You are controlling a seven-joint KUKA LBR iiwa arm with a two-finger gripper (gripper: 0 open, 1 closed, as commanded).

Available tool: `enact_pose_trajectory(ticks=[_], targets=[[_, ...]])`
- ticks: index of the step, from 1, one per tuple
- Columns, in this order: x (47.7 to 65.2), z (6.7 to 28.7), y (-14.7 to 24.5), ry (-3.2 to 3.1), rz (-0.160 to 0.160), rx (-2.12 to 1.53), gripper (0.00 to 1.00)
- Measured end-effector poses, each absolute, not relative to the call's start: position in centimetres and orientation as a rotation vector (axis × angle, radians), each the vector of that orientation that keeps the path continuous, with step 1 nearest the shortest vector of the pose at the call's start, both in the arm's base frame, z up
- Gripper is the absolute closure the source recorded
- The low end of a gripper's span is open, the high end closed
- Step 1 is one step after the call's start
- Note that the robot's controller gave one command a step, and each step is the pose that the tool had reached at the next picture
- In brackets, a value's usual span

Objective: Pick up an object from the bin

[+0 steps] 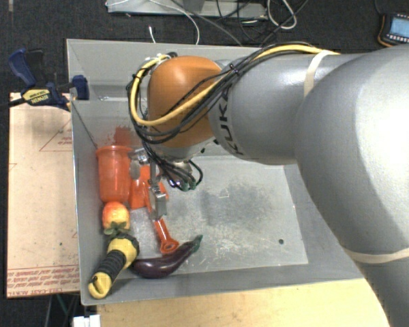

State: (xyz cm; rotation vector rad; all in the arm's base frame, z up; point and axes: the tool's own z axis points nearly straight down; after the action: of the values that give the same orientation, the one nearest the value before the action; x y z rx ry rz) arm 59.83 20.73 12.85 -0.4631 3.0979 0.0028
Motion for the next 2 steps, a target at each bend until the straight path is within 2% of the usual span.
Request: enact_pose_trajectory(ticks=[1,2], targets=[[60.1,12.1,19.6,2.853,0.005,-1.301,0.0],[58.6,7.0,21.5,2.451,-0.005,-1.952,0.0]])
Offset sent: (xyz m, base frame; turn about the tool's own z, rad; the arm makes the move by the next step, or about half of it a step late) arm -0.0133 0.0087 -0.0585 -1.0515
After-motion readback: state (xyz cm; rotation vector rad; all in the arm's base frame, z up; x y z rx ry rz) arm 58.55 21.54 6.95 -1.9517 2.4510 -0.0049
